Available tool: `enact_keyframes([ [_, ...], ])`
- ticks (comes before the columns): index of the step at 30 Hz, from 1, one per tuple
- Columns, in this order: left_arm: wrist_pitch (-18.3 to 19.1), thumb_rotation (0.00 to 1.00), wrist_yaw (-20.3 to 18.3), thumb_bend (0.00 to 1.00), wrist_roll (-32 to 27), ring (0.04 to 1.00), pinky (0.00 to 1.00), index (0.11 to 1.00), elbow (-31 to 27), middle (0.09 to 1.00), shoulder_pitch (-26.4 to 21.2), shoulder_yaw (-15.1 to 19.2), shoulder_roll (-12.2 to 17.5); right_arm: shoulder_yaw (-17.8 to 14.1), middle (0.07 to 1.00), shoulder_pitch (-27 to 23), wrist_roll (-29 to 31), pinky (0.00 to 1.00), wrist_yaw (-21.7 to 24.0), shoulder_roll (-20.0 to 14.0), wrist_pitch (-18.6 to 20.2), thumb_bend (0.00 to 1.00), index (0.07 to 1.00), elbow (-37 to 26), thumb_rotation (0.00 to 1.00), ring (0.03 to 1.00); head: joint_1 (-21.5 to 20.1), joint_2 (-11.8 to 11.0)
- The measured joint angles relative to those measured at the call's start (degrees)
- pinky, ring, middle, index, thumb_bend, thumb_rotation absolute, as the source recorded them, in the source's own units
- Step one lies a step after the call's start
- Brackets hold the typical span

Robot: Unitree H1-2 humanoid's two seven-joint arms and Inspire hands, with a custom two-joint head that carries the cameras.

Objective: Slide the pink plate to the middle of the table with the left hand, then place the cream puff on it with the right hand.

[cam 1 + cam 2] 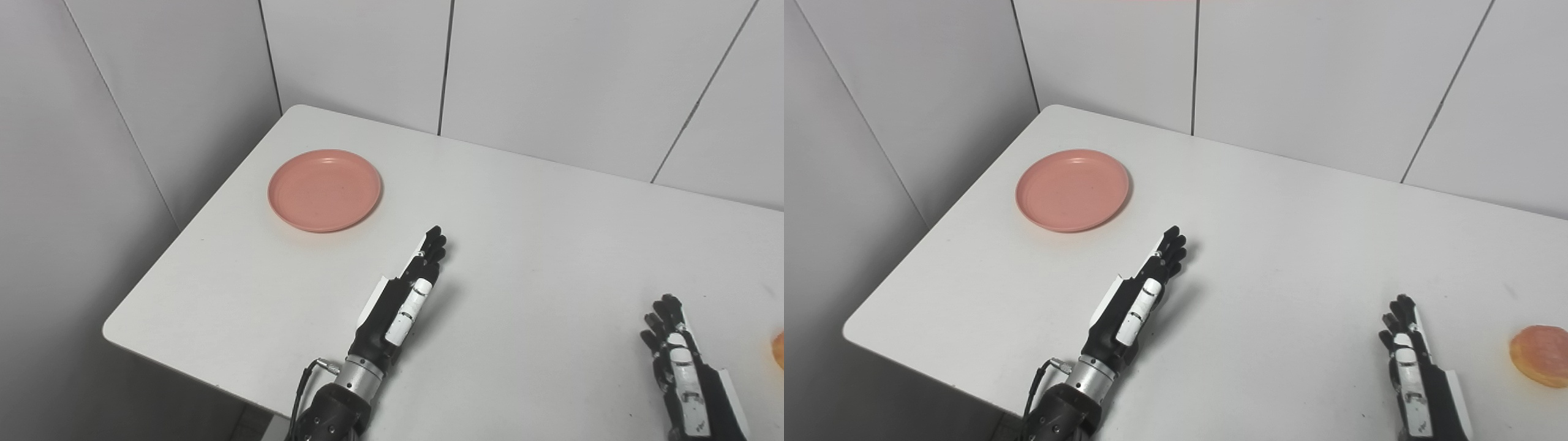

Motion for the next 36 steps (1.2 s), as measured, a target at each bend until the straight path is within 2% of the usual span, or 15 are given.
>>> enact_keyframes([
  [10,5.7,1.0,-0.1,0.52,-2.3,0.988,1.0,0.988,-3.3,0.999,0.1,0.0,-0.2,0.1,1.0,-0.3,0.2,1.0,0.0,0.7,1.3,0.0,1.0,-1.0,1.0,1.0,0.7,-0.6],
  [17,6.8,1.0,-0.1,0.51,-2.7,0.969,0.98,0.988,-7.0,0.993,-0.6,0.2,0.0,0.1,1.0,-0.4,0.1,1.0,0.0,0.7,1.8,0.0,1.0,-1.0,1.0,1.0,1.0,-0.8],
  [24,9.1,1.0,0.1,0.48,-3.1,0.965,0.98,0.983,-9.4,0.987,-3.0,1.3,0.3,0.1,1.0,-0.4,0.2,1.0,0.0,0.8,2.3,0.0,1.0,-1.1,1.0,1.0,1.3,-0.9],
  [36,14.5,1.0,1.4,0.49,-4.4,0.96,0.98,0.968,-15.3,0.972,-6.4,4.7,0.9,0.1,1.0,-0.5,0.2,1.0,0.0,0.8,2.5,0.0,1.0,-1.2,1.0,1.0,1.8,-0.8],
])
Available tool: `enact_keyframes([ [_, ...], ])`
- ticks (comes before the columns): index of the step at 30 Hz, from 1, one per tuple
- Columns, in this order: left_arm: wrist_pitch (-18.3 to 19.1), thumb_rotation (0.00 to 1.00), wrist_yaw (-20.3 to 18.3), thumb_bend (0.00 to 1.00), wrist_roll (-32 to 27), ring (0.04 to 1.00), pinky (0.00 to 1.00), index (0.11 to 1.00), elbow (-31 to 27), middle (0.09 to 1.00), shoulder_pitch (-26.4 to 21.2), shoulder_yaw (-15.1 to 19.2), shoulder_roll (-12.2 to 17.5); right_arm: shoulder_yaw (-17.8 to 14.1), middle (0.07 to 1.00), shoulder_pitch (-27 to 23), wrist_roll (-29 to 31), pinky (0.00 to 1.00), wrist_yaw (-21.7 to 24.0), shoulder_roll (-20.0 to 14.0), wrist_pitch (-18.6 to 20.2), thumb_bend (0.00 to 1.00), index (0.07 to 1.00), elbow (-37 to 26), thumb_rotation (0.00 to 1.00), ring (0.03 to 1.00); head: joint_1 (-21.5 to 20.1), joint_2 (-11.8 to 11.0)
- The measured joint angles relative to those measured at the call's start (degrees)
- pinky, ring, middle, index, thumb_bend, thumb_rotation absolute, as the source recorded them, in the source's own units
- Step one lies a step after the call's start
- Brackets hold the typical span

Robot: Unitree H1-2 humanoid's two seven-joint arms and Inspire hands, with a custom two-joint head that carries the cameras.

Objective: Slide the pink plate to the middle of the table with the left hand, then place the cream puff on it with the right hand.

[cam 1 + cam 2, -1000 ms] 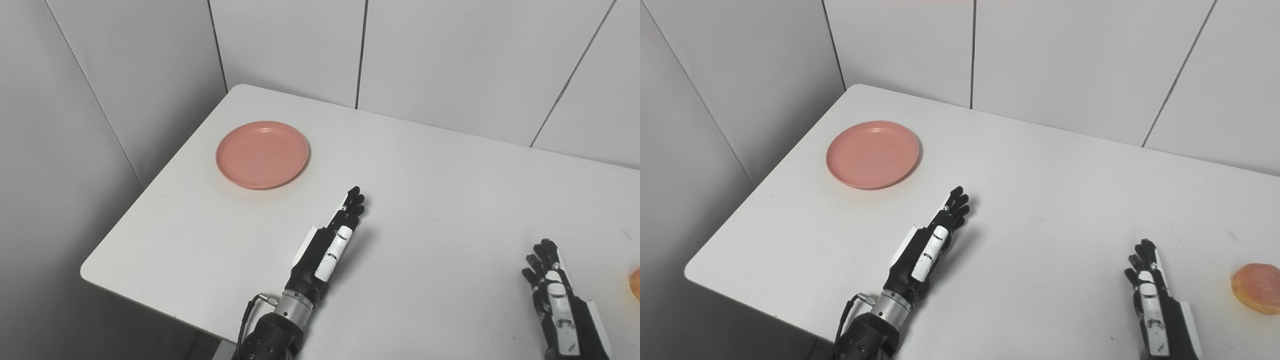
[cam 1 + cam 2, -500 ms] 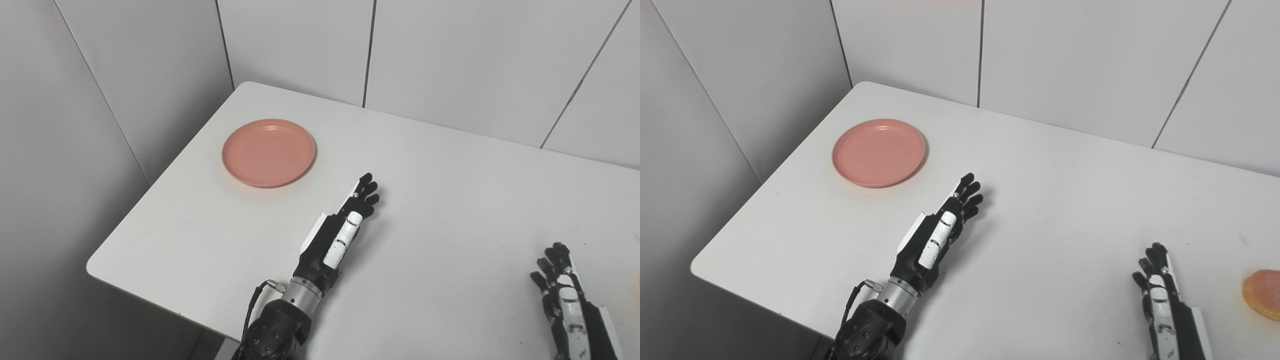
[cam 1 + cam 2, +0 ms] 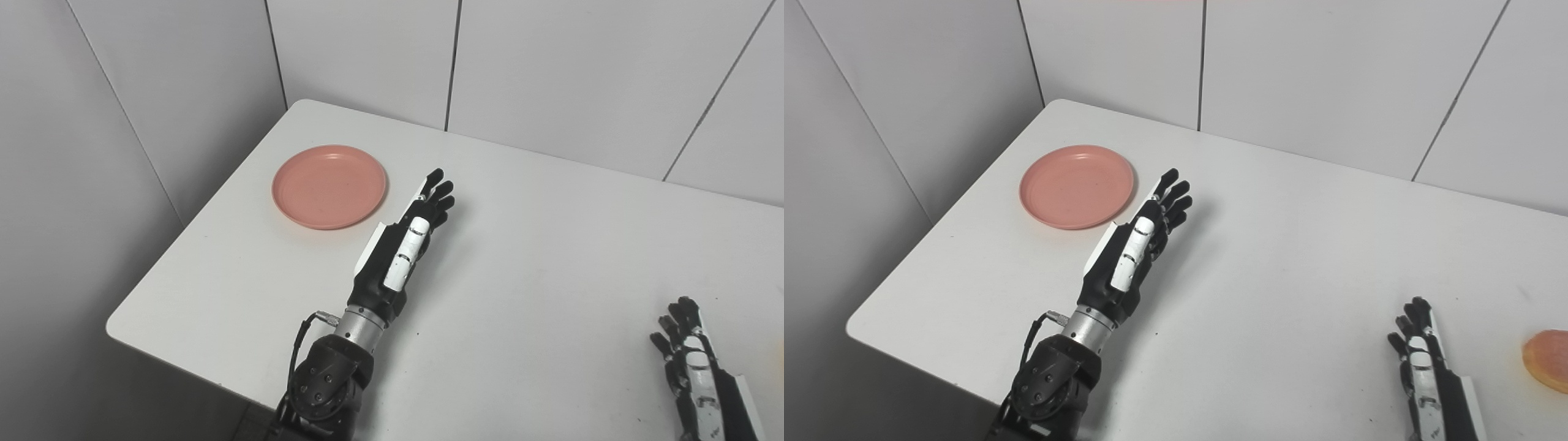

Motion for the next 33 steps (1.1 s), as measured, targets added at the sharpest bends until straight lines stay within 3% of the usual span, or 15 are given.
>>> enact_keyframes([
  [8,2.4,1.0,1.0,0.46,-0.1,0.972,0.99,0.966,-1.6,0.975,-4.5,3.1,2.7,0.0,1.0,-0.1,0.0,1.0,0.2,-0.2,0.0,0.0,1.0,0.1,1.0,1.0,0.3,0.0],
  [24,1.7,1.0,3.4,0.5,-1.5,0.967,0.97,0.965,2.7,0.968,-10.0,11.2,6.7,0.0,1.0,0.0,0.5,1.0,0.4,-0.3,0.1,0.0,1.0,0.0,1.0,1.0,0.3,0.0],
  [33,1.8,1.0,5.2,0.46,-2.3,0.958,0.98,0.957,3.3,0.961,-13.2,15.4,9.7,0.0,1.0,0.1,-0.1,1.0,0.3,-0.4,0.2,0.0,1.0,-0.4,1.0,1.0,0.8,0.1],
])
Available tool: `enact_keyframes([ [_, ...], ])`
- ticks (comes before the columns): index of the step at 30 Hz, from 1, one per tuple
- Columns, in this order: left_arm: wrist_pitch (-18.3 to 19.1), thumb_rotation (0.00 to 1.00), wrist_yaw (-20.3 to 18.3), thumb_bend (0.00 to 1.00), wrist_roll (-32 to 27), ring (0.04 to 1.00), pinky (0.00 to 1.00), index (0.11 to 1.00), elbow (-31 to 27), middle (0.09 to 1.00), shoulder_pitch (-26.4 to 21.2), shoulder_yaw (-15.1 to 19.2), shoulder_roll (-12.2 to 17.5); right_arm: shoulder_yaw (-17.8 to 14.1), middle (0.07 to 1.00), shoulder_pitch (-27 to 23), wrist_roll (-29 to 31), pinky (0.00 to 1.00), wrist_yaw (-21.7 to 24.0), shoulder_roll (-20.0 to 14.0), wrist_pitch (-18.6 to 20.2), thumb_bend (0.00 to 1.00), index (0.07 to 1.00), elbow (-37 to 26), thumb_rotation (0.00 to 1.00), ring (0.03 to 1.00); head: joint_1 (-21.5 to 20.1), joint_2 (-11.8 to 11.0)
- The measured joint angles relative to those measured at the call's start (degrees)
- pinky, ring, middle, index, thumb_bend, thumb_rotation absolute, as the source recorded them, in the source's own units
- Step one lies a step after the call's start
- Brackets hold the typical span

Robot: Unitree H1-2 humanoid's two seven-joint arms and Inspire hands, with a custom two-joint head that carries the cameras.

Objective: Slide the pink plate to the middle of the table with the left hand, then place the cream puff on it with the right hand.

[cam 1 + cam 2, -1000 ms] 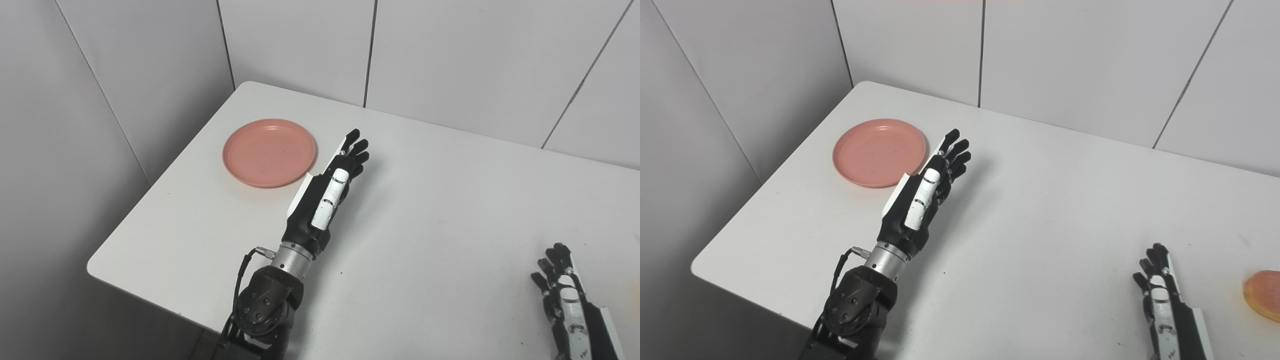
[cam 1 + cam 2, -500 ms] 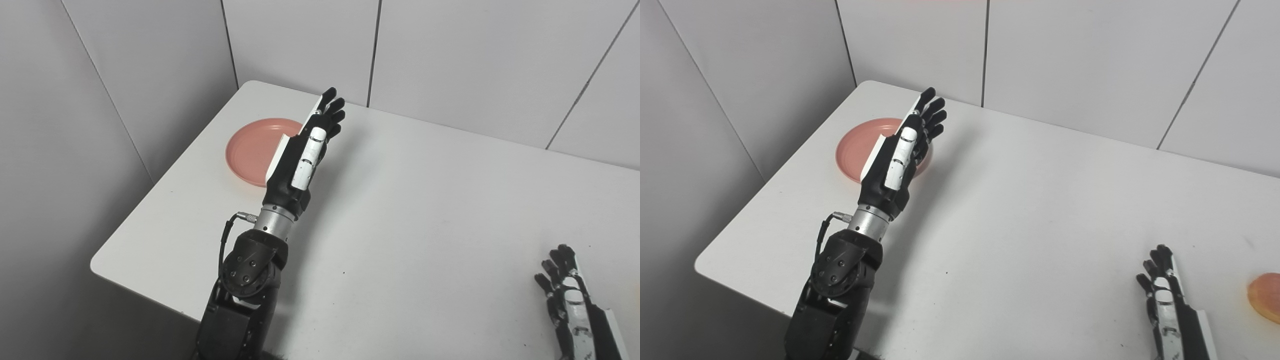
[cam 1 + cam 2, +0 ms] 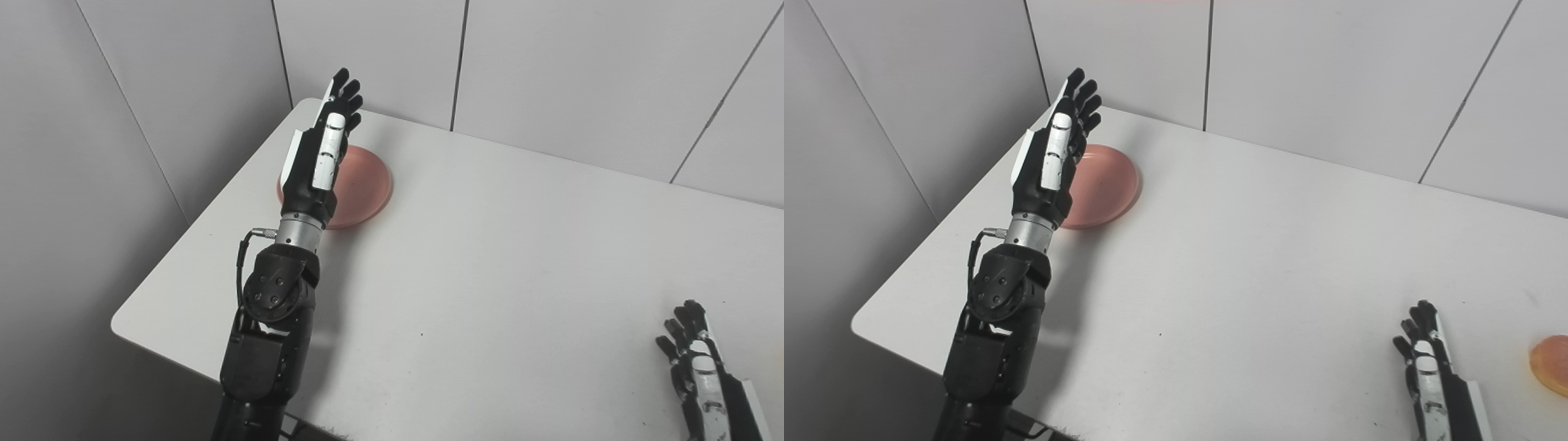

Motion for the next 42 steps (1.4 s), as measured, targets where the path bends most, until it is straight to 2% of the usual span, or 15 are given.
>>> enact_keyframes([
  [14,0.6,1.0,2.1,0.48,-1.9,0.967,0.96,0.934,5.0,0.948,-3.4,5.4,4.9,0.0,1.0,0.2,-0.1,1.0,-0.1,-0.1,0.2,0.0,1.0,-0.3,1.0,1.0,0.2,0.0],
  [22,0.4,1.0,3.0,0.41,-3.4,0.906,0.89,0.887,10.6,0.899,-5.9,8.0,7.7,0.0,1.0,0.2,0.4,1.0,0.0,-0.1,0.2,0.0,1.0,-0.3,1.0,1.0,0.3,0.4],
  [29,-0.5,1.0,3.0,0.44,-5.5,0.904,0.89,0.876,15.9,0.903,-6.2,9.2,8.0,0.0,1.0,0.3,0.2,1.0,0.0,-0.4,0.4,0.0,1.0,-0.9,1.0,1.0,0.5,0.5],
  [42,-2.0,1.0,2.6,0.4,-12.9,0.847,0.85,0.828,25.8,0.846,-7.7,13.6,9.9,0.0,1.0,0.5,0.4,1.0,0.0,-0.4,1.5,0.0,1.0,-1.8,1.0,1.0,0.4,0.7],
])
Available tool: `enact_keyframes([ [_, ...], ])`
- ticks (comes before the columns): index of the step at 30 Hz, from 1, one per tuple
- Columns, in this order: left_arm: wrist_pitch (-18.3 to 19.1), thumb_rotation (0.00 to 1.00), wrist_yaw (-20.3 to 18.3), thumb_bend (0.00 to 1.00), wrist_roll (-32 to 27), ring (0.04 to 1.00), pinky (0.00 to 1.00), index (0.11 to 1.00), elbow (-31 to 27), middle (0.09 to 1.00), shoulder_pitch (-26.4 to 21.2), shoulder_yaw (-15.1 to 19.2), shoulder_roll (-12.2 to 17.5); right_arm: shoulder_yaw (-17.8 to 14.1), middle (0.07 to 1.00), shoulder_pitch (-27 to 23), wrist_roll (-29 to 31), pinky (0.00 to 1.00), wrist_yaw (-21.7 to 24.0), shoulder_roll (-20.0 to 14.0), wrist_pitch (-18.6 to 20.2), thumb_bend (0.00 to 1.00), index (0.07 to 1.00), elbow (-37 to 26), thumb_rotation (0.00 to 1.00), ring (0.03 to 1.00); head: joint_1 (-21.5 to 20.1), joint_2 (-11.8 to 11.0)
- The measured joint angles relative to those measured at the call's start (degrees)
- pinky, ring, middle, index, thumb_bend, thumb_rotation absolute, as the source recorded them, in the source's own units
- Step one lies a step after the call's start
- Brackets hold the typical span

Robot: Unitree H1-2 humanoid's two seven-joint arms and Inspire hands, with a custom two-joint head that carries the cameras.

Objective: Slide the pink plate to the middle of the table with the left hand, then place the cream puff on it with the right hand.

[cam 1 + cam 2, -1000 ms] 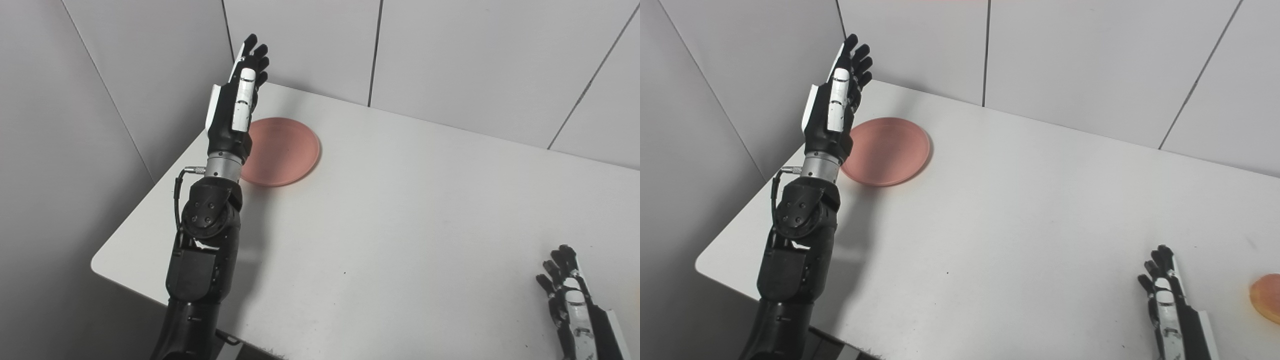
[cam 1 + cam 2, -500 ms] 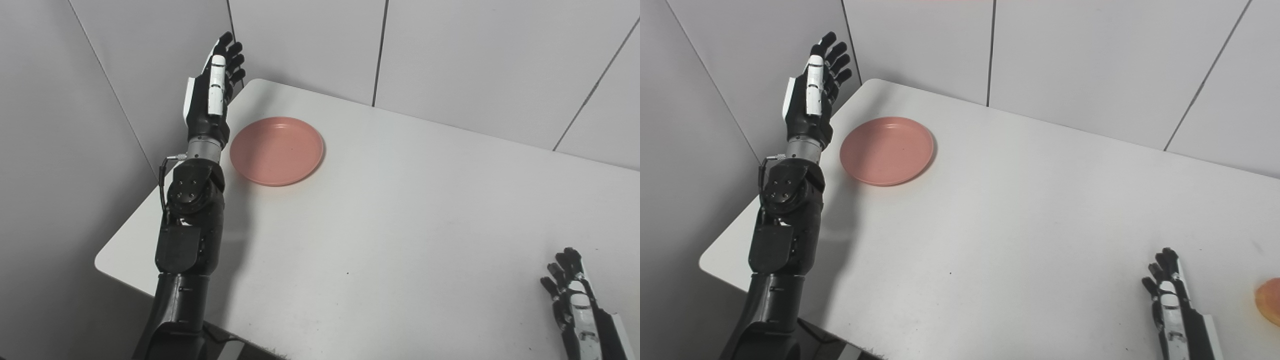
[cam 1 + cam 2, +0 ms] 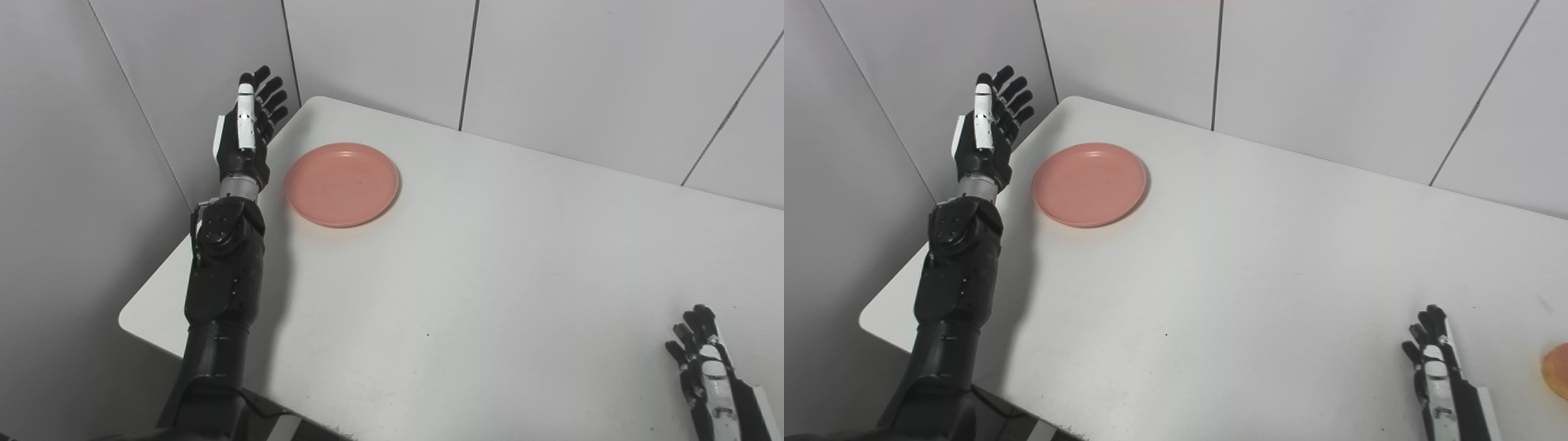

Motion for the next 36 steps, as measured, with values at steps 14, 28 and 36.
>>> enact_keyframes([
  [14,-0.9,1.0,-0.4,0.39,-2.6,0.857,0.86,0.84,5.9,0.851,0.0,1.7,1.0,-0.1,1.0,0.0,0.4,1.0,0.1,0.0,0.5,0.0,1.0,0.0,1.0,1.0,0.4,0.0],
  [28,-2.9,1.0,-2.2,0.38,-3.9,0.868,0.86,0.841,13.8,0.862,-0.1,1.7,2.1,-0.1,1.0,0.1,0.1,1.0,-0.1,0.0,1.2,0.0,1.0,-0.5,1.0,1.0,0.1,0.6],
  [36,-5.0,1.0,-3.7,0.37,-4.4,0.864,0.87,0.847,18.0,0.859,-0.3,1.1,2.5,-0.2,1.0,0.2,0.2,1.0,-0.1,0.0,1.6,0.0,1.0,-1.0,1.0,1.0,0.1,0.9],
])
